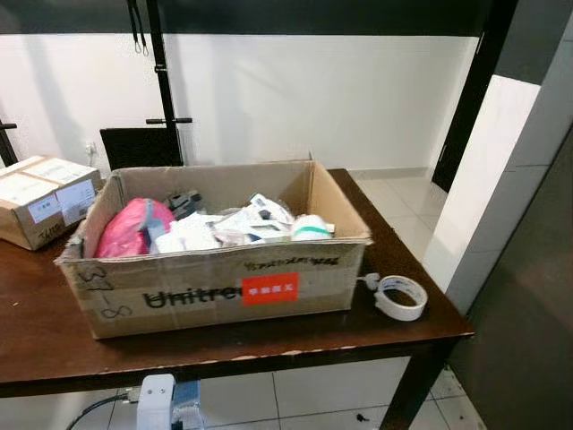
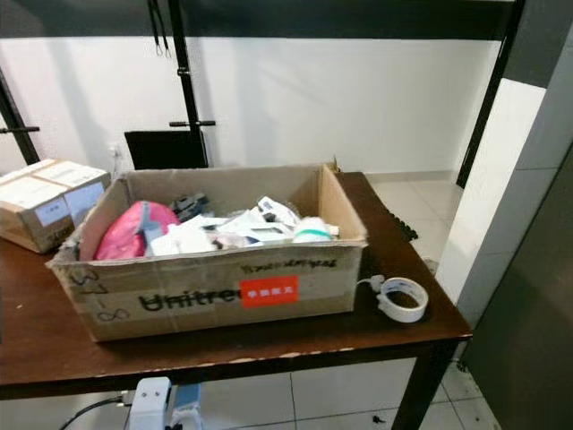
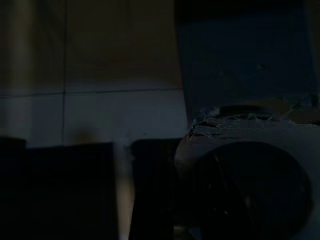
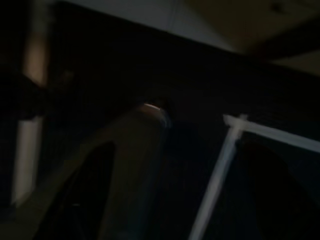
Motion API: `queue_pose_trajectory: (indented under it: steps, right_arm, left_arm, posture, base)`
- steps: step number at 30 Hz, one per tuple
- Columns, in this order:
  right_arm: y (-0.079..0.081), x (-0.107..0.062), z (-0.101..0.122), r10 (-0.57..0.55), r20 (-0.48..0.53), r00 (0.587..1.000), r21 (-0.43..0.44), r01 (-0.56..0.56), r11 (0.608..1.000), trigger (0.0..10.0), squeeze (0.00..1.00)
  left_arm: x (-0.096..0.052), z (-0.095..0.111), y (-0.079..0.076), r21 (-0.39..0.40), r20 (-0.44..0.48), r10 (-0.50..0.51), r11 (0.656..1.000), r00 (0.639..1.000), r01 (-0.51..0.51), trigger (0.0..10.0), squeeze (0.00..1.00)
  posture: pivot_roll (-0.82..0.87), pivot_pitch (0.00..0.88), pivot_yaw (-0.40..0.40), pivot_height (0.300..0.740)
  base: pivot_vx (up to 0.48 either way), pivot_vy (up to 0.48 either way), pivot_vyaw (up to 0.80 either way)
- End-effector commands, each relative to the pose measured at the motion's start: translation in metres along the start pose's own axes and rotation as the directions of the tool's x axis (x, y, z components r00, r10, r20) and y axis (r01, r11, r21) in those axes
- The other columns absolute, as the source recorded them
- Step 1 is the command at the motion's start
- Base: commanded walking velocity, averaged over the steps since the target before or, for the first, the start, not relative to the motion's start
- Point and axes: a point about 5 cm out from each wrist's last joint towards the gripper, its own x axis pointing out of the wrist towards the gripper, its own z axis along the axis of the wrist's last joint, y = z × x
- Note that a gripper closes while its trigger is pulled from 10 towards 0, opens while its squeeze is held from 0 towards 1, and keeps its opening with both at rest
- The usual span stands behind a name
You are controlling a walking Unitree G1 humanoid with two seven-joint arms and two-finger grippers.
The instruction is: Picking trash to rubbish bin
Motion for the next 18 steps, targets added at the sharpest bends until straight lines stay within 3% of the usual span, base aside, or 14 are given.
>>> queue_pose_trajectory:
  steps: [1,6,10,11,12,13,15,16,17,18]
  right_arm:
    - [-0.001,0.000,-0.002,-0.005,-0.004,1.000,0.007,0.005,1.000,10.0,0.00]
    - [0.013,0.003,0.003,0.005,0.000,1.000,0.007,-0.005,1.000,10.0,0.00]
    - [0.011,0.003,0.002,0.005,-0.001,1.000,0.006,-0.005,1.000,10.0,0.00]
    - [0.010,0.003,0.002,0.005,-0.002,1.000,0.006,-0.005,1.000,10.0,0.00]
    - [0.010,0.003,0.002,0.005,-0.002,1.000,0.006,-0.005,1.000,10.0,0.00]
    - [0.009,0.002,0.002,0.005,-0.003,1.000,0.005,-0.005,1.000,10.0,0.00]
    - [0.007,0.002,0.001,0.007,-0.005,1.000,0.001,-0.007,1.000,10.0,0.00]
    - [0.007,0.002,0.001,0.007,-0.005,1.000,0.001,-0.007,1.000,10.0,0.00]
    - [0.007,0.002,0.001,0.011,-0.008,1.000,0.000,-0.011,1.000,10.0,0.00]
    - [0.006,0.002,0.000,0.017,-0.011,1.000,-0.004,-0.017,1.000,10.0,0.00]
  left_arm:
    - [0.000,0.000,0.001,0.013,-0.005,0.006,1.000,1.000,-0.006,10.0,0.00]
    - [0.000,0.000,0.001,0.045,-0.008,0.005,0.999,1.000,-0.004,10.0,0.00]
    - [0.000,-0.003,-0.007,0.196,-0.028,-0.060,0.979,0.998,0.065,10.0,0.00]
    - [0.000,-0.004,-0.011,0.276,-0.045,-0.091,0.956,0.995,0.100,10.0,0.00]
    - [0.000,-0.004,-0.011,0.276,-0.045,-0.091,0.956,0.995,0.100,10.0,0.00]
    - [-0.001,-0.006,-0.015,0.367,-0.064,-0.133,0.918,0.989,0.148,10.0,0.00]
    - [-0.002,-0.009,-0.023,0.544,-0.129,-0.221,0.799,0.967,0.255,10.0,0.00]
    - [-0.002,-0.009,-0.023,0.544,-0.129,-0.221,0.799,0.967,0.255,10.0,0.00]
    - [-0.003,-0.012,-0.029,0.617,-0.176,-0.281,0.715,0.943,0.328,10.0,0.00]
    - [-0.006,-0.012,-0.034,0.696,-0.223,-0.352,0.596,0.909,0.401,10.0,0.00]
  posture:
    - [0.05,0.021,-0.026,0.740]
    - [0.05,0.022,-0.028,0.740]
    - [0.05,0.024,-0.030,0.740]
    - [0.05,0.025,-0.033,0.740]
    - [0.05,0.025,-0.033,0.740]
    - [0.05,0.025,-0.033,0.740]
    - [0.05,0.026,-0.035,0.740]
    - [0.05,0.026,-0.035,0.740]
    - [0.05,0.028,-0.036,0.740]
    - [0.05,0.029,-0.036,0.740]
  base:
    - [0.000,0.000,0.00]
    - [0.000,0.000,0.00]
    - [0.000,0.000,0.00]
    - [0.000,0.000,0.00]
    - [0.000,0.000,0.00]
    - [0.000,0.000,0.00]
    - [0.000,0.000,0.00]
    - [0.000,0.000,0.00]
    - [0.000,0.000,0.00]
    - [0.000,0.000,0.00]
